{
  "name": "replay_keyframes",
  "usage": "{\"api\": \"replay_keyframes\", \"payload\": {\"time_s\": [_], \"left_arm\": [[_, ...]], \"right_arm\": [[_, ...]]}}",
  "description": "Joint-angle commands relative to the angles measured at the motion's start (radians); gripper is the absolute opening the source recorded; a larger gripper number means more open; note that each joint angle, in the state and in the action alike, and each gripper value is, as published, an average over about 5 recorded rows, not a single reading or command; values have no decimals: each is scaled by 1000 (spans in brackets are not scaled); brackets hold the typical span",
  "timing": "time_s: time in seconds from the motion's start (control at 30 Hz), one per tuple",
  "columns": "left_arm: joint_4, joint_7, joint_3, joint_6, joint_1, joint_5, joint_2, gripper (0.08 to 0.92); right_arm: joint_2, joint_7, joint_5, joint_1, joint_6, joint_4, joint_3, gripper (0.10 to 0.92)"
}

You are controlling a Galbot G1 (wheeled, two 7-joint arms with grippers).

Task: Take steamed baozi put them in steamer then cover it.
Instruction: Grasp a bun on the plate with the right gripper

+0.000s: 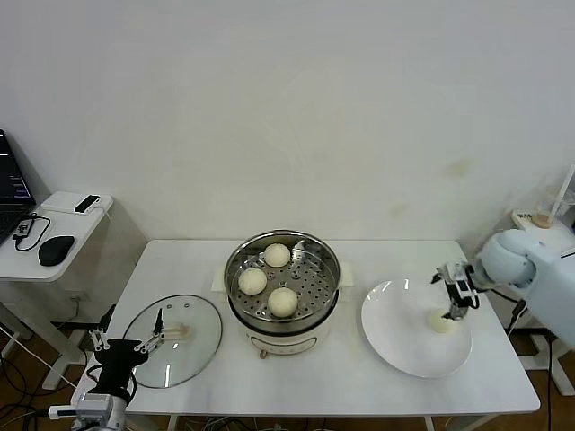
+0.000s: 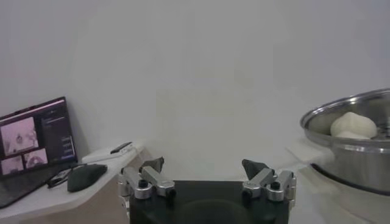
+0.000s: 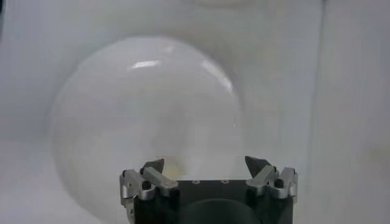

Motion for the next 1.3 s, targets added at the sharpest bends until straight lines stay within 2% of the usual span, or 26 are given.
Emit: {"api": "replay_keyframes", "payload": {"time_s": [0.03, 0.37, 0.93, 1.3], "left_arm": [[-6, 1, 2, 3, 4, 4, -1, 823], [-8, 2, -11, 2, 14, 3, -5, 823], [2, 3, -18, 1, 9, -1, -2, 823], [-4, 3, -21, 1, 14, 0, -6, 823]], "right_arm": [[23, 6, -97, -204, 6, -86, 156, 823], [125, 18, -134, -167, 29, -208, 144, 823], [188, 35, -156, -144, 17, -261, 123, 797], [171, 0, -147, -121, -2, -236, 113, 650]]}}
